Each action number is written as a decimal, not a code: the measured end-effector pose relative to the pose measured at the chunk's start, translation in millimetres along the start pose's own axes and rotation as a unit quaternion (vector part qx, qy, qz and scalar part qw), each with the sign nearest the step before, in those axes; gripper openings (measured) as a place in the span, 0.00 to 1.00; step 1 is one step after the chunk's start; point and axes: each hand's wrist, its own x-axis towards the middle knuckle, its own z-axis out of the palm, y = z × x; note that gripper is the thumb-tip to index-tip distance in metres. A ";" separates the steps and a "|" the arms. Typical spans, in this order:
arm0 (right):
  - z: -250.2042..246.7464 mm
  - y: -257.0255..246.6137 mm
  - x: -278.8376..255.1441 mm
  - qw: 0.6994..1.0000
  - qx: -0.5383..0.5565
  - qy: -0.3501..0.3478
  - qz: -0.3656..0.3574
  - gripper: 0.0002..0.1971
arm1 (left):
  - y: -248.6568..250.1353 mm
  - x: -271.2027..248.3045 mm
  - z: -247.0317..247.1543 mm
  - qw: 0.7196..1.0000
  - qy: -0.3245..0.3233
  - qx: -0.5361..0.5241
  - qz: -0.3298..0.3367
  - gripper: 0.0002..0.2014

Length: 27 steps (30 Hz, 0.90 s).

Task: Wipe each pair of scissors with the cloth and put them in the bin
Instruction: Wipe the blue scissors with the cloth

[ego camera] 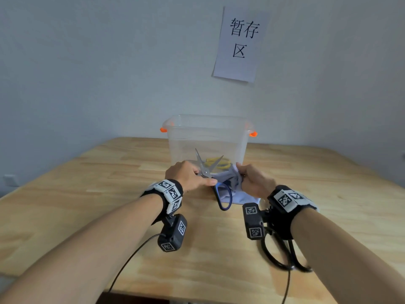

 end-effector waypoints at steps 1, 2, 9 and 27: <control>0.4 -1.8 -5.0 1.000 0.018 -0.017 0.004 0.13 | 1.1 -0.1 -1.1 1.000 0.006 -0.002 0.003 0.36; -2.7 -1.7 -7.1 0.999 0.025 -0.041 0.012 0.14 | 1.6 -0.4 -1.8 1.000 0.011 -0.003 0.004 0.36; 11.6 0.7 -20.1 0.996 0.074 -0.050 -0.002 0.07 | 5.6 -1.3 0.0 1.000 0.010 -0.011 0.024 0.36; 27.7 8.2 -48.8 0.988 -0.017 -0.120 -0.091 0.08 | 4.1 2.1 7.3 0.999 0.013 -0.029 0.027 0.35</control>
